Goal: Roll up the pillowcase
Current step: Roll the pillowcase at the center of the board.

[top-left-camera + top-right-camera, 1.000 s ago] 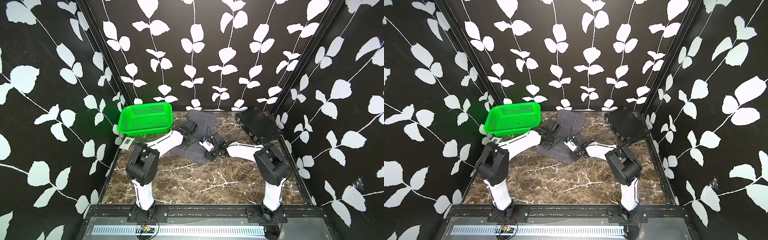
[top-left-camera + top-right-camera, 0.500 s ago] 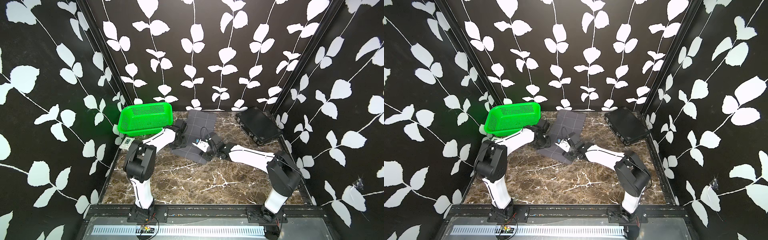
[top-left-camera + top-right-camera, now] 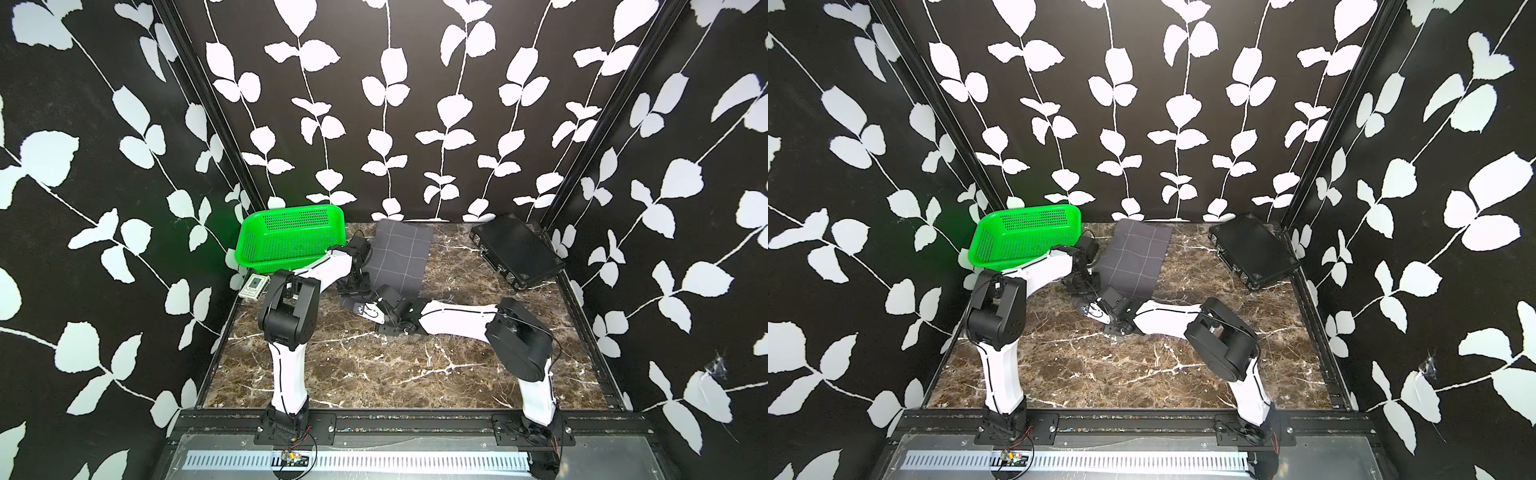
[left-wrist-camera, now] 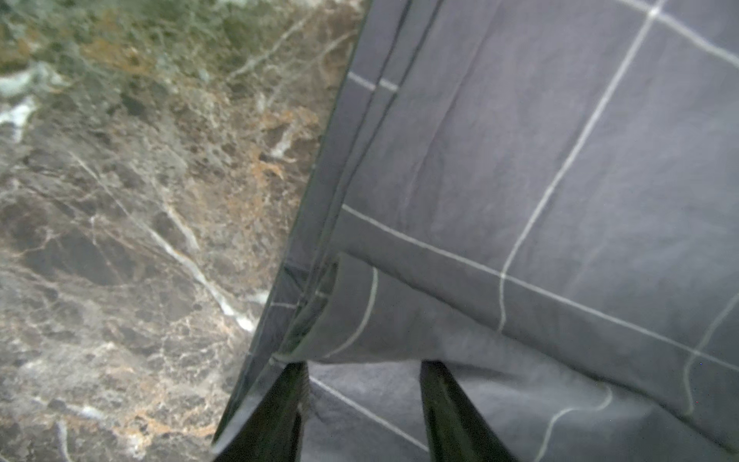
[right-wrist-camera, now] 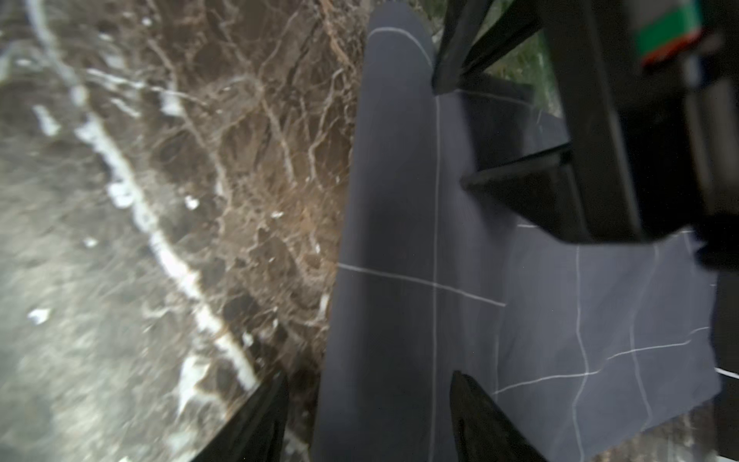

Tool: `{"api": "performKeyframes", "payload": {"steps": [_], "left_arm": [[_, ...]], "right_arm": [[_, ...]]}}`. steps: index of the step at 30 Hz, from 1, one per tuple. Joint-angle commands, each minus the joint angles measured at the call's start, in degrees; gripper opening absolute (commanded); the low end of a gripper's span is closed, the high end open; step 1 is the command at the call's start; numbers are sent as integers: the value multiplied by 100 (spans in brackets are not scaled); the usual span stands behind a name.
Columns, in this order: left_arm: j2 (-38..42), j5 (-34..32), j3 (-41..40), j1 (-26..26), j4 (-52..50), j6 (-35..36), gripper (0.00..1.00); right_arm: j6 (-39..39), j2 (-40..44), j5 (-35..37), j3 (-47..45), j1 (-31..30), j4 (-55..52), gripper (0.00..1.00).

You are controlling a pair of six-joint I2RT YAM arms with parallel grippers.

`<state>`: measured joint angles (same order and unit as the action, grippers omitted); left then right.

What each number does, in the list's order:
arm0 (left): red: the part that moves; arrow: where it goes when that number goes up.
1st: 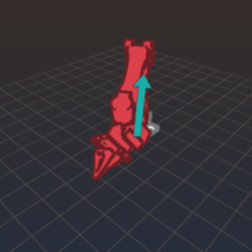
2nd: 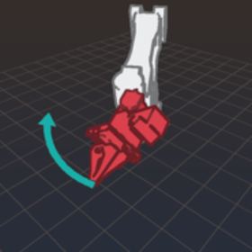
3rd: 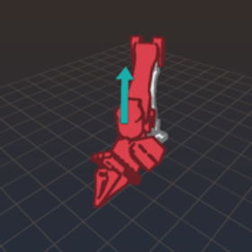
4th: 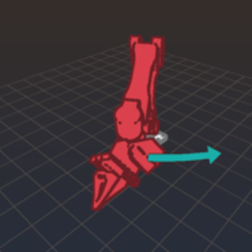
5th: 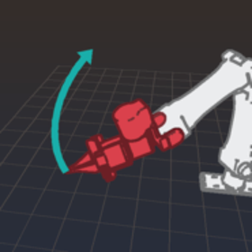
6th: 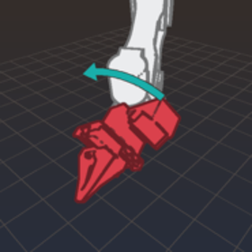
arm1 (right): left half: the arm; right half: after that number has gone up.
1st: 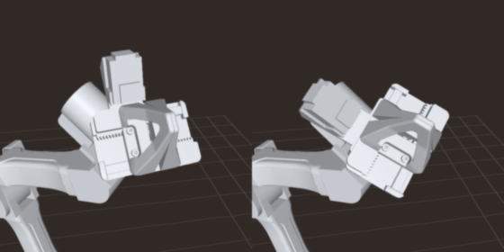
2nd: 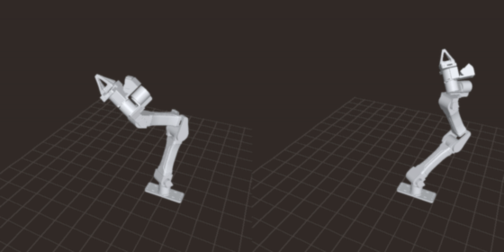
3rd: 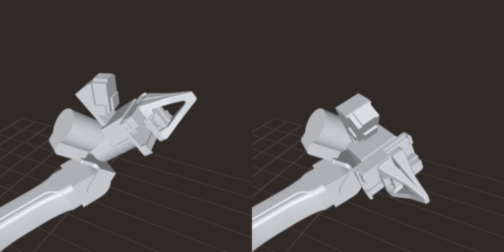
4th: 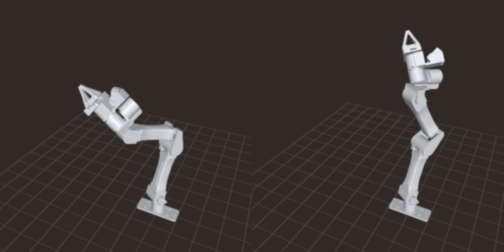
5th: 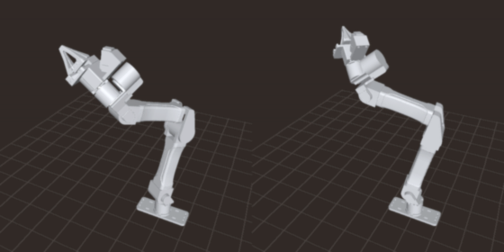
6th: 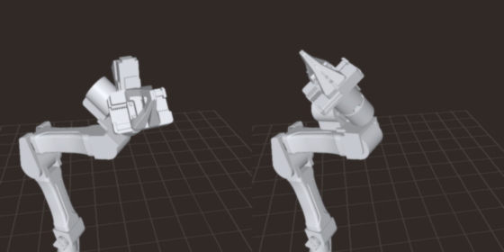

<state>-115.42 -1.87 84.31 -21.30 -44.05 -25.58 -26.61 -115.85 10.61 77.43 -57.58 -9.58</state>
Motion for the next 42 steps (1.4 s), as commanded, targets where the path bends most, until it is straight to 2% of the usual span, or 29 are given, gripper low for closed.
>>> {"api": "performKeyframes", "payload": {"steps": [1,5,8,10,12,14,18,22,25,28,33,39,42], "left_arm": [[18,-14,85,82,-285,146,52],[160,-81,77,113,-367,230,54],[321,-86,42,108,-415,273,57],[426,-216,35,110,-520,366,58],[547,-354,-13,109,-623,472,59],[697,-400,-95,108,-637,541,60],[994,-410,-200,111,-719,606,62],[1338,-306,-396,109,-731,623,63],[1569,-258,-583,104,-768,638,63],[1802,-245,-744,105,-823,674,63],[2046,-257,-957,106,-893,804,64],[2240,-403,-937,108,-937,839,64],[2278,-420,-832,114,-1021,887,64]], "right_arm": [[-221,-241,650,318,-121,-242,65],[-370,-384,853,372,-131,-294,57],[-372,-448,471,520,-132,-510,48],[-384,-482,223,551,-147,-628,39],[-408,-494,161,491,-149,-661,23],[-370,-467,122,511,-144,-834,11],[-149,-109,-261,382,-131,-950,1],[266,248,-978,294,-124,-1203,0],[678,359,-1766,417,-118,-1614,1],[1253,497,-2674,321,-44,-1620,1],[2065,204,-4253,692,293,-1937,2],[2470,-184,-5246,986,702,-1997,3],[2565,-337,-5511,1182,909,-2092,5]]}}
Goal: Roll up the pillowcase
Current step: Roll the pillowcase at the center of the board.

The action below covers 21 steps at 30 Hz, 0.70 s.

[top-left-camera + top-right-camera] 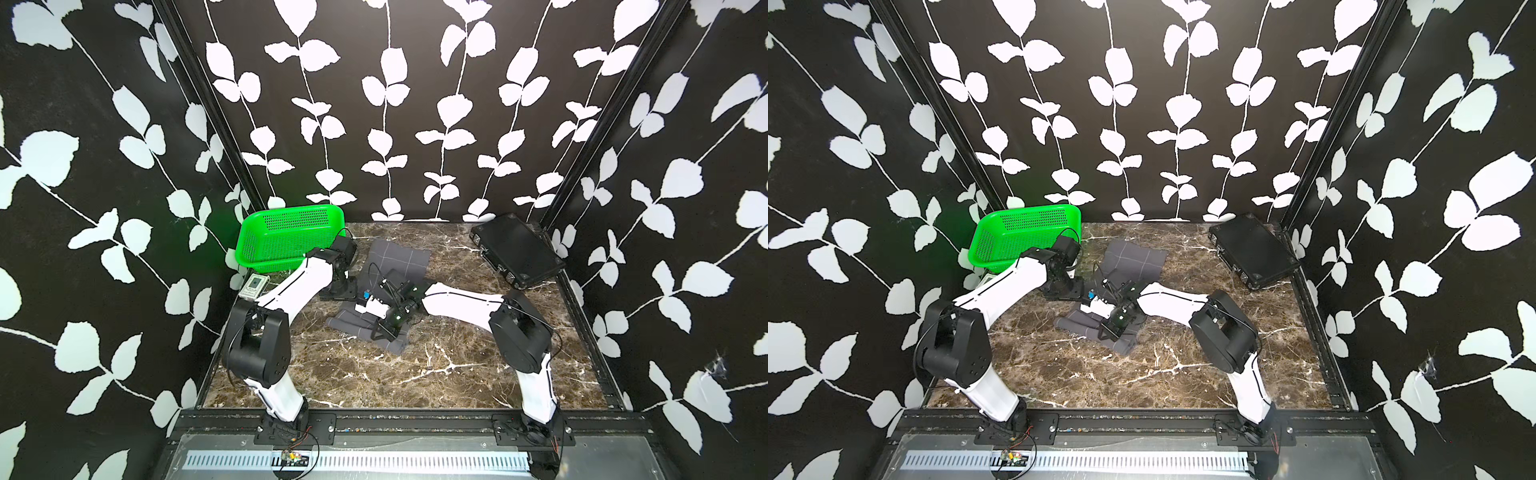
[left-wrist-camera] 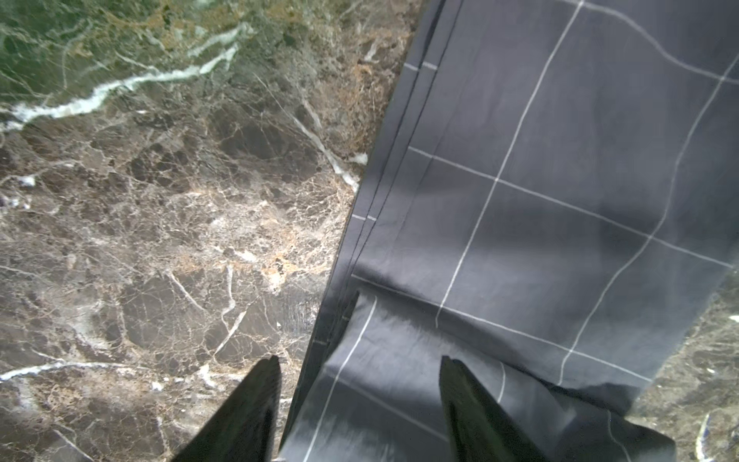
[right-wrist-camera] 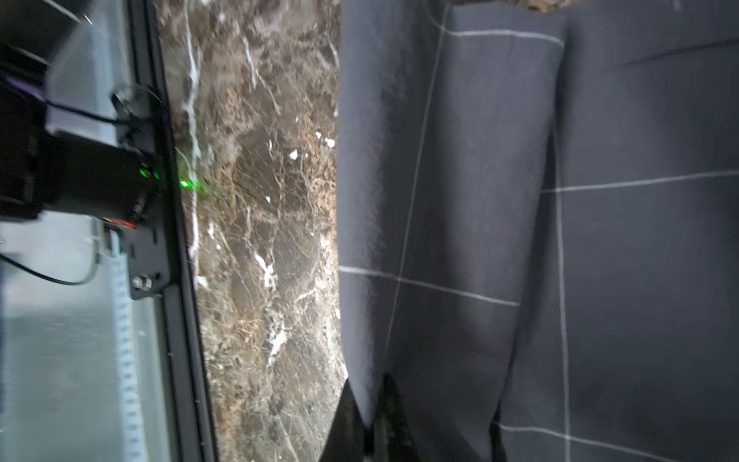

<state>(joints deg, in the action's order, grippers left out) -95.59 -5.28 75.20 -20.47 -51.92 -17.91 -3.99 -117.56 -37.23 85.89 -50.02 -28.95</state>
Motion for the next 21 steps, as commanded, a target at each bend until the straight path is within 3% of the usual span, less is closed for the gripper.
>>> {"api": "performKeyframes", "payload": {"steps": [1,10,21], "left_arm": [[304,-87,112,28,-263,133,64],[742,-221,42,22,-258,8,73],[1457,393,-799,-36,-435,-479,75]], "right_arm": [[317,-234,-819,413,217,-212,5],[471,-740,-1342,783,816,-357,7],[589,-1303,-1280,1212,1206,-74,13]]}}
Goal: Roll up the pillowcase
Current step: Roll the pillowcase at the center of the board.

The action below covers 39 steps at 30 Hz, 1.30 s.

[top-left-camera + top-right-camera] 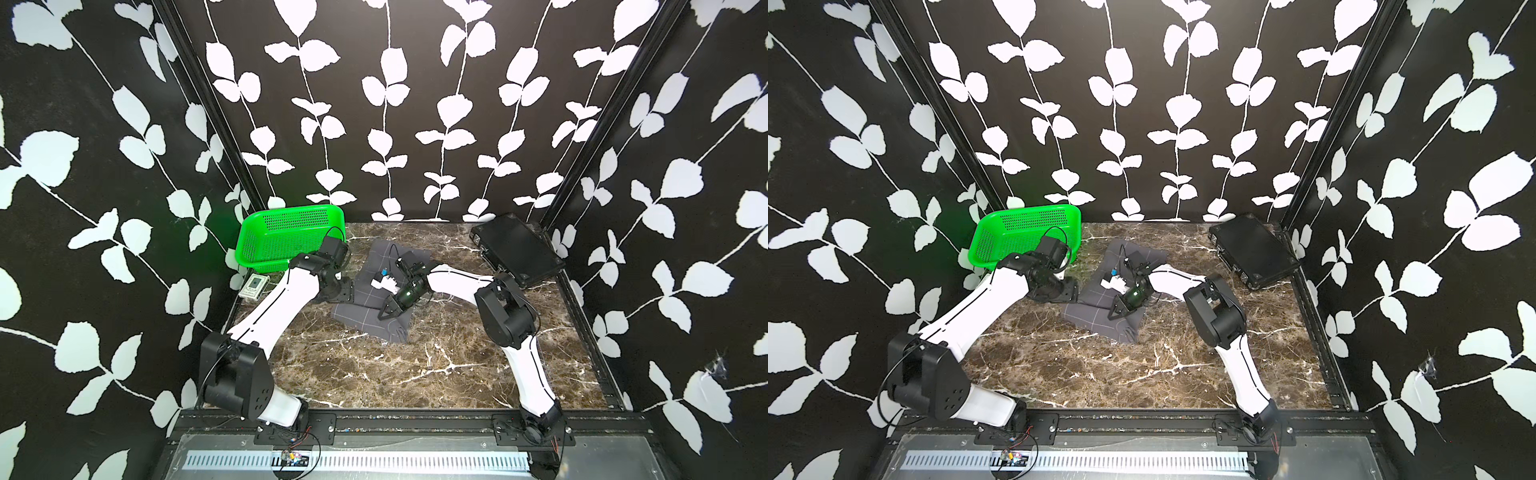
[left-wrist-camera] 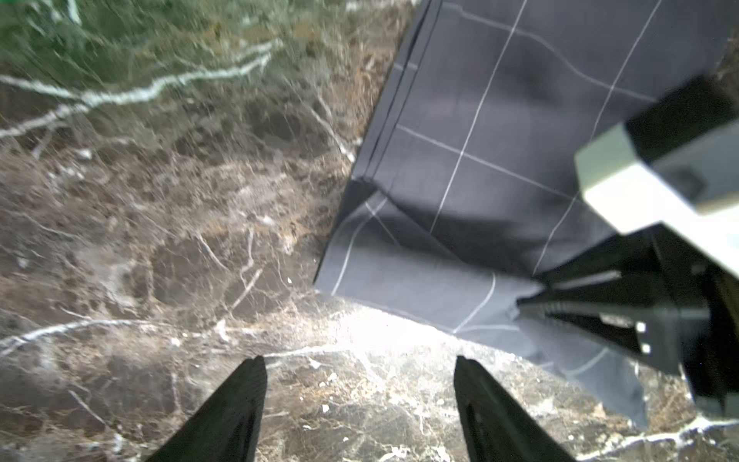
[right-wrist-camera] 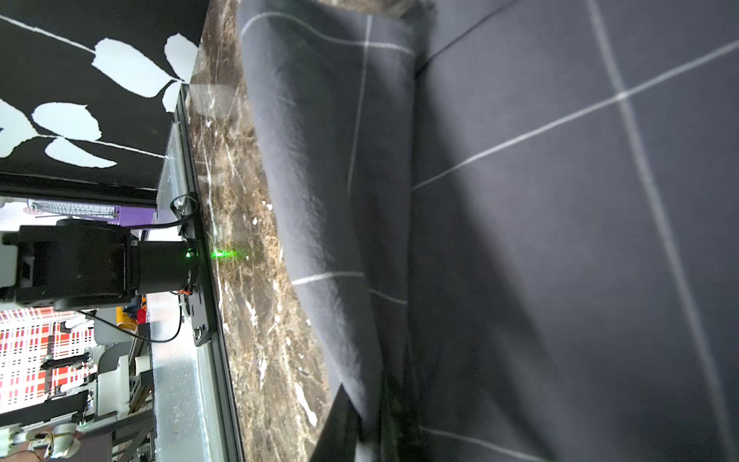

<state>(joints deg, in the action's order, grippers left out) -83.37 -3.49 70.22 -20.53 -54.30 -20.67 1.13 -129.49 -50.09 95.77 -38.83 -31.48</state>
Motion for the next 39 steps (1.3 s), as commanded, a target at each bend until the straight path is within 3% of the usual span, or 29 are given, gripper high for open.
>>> {"api": "performKeyframes", "payload": {"steps": [1,8,19,28,35,39], "left_arm": [[282,240,-407,-43,-182,-242,75],[249,385,-712,-133,-13,-344,74],[-764,156,-329,-240,288,-111,74],[-1485,48,10,-239,348,187,72],[-1549,49,7,-240,399,220,72],[-1629,73,60,-232,416,230,72]], "right_arm": [[121,-124,25,206,129,272,15],[161,-164,281,197,331,473,20],[156,-11,334,-47,551,573,13],[373,532,200,-591,437,844,33],[906,1523,944,-1586,96,1850,46],[700,1674,1258,-1629,-230,1756,50]]}}
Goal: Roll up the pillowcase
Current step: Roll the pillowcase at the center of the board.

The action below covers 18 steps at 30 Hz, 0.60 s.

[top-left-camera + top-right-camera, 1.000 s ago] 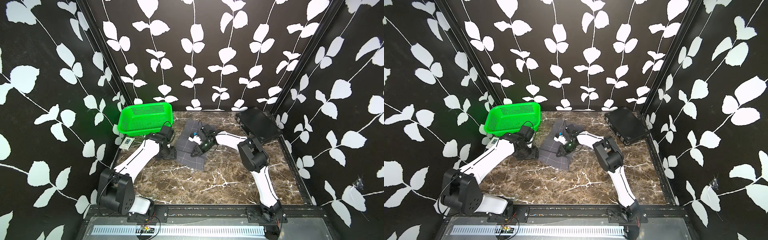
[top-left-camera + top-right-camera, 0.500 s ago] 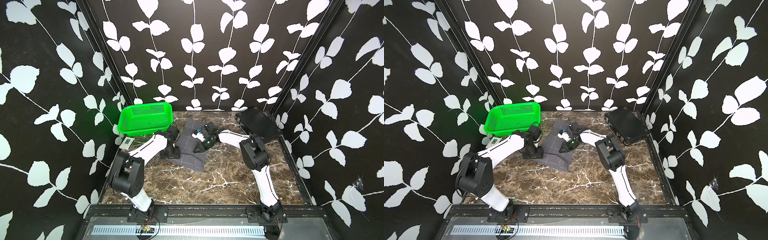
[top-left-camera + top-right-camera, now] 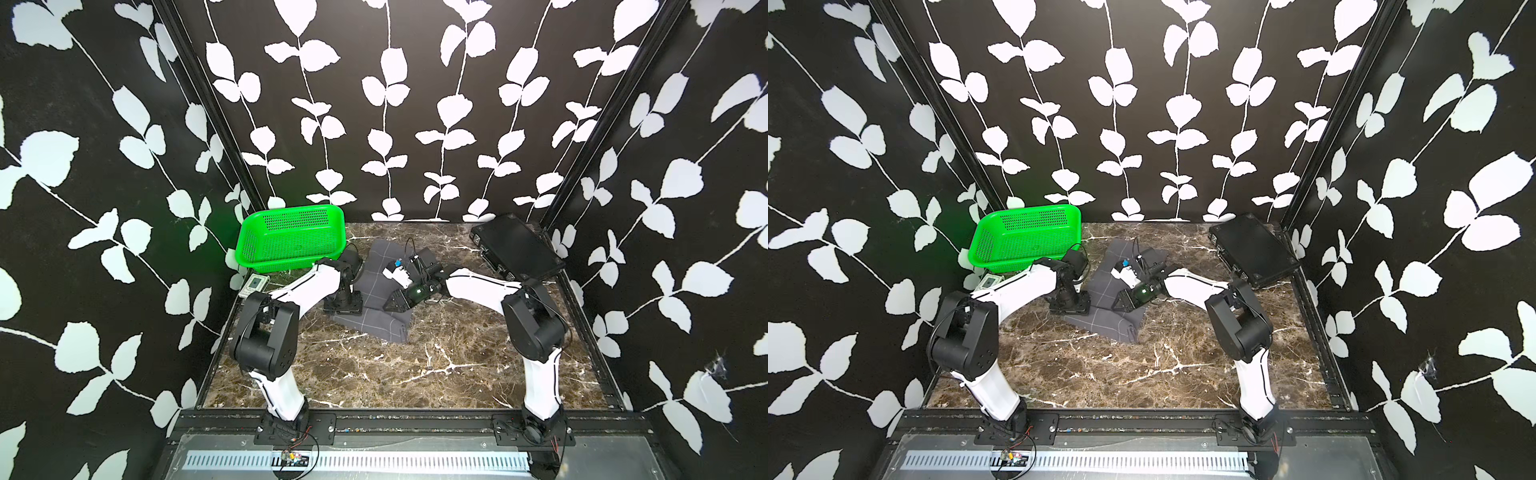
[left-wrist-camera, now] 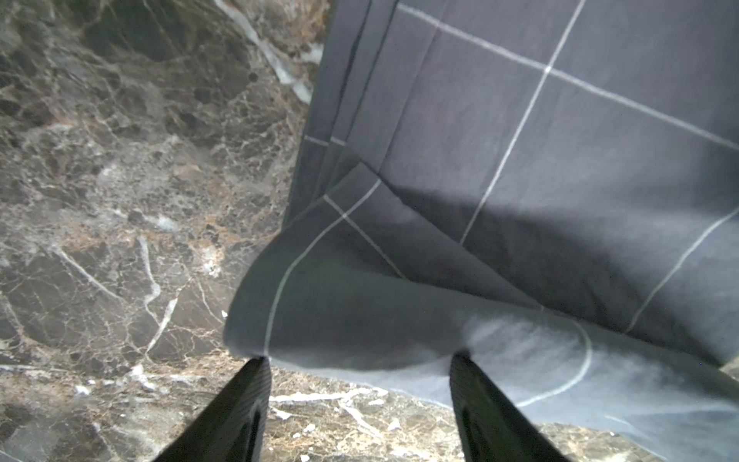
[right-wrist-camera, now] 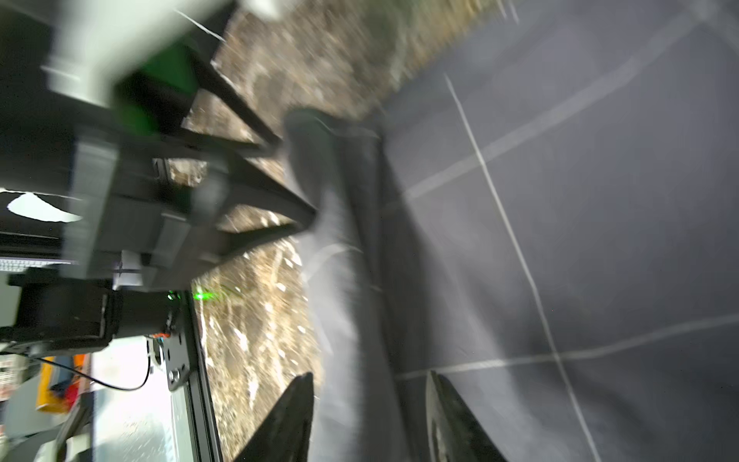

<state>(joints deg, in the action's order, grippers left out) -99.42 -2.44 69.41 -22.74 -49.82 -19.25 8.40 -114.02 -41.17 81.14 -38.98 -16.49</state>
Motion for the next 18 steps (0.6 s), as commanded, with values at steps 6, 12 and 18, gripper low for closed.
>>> {"api": "performKeyframes", "payload": {"steps": [6,12,18], "left_arm": [[-20,-50,153,-11,-51,114,72],[28,-20,91,-10,-28,105,72],[82,6,2,-10,-27,105,72]], "right_arm": [[-522,38,1153,-169,-539,-161,52],[-755,-163,1444,-89,-706,-375,50],[-896,-105,1776,-31,-716,-416,50]]}}
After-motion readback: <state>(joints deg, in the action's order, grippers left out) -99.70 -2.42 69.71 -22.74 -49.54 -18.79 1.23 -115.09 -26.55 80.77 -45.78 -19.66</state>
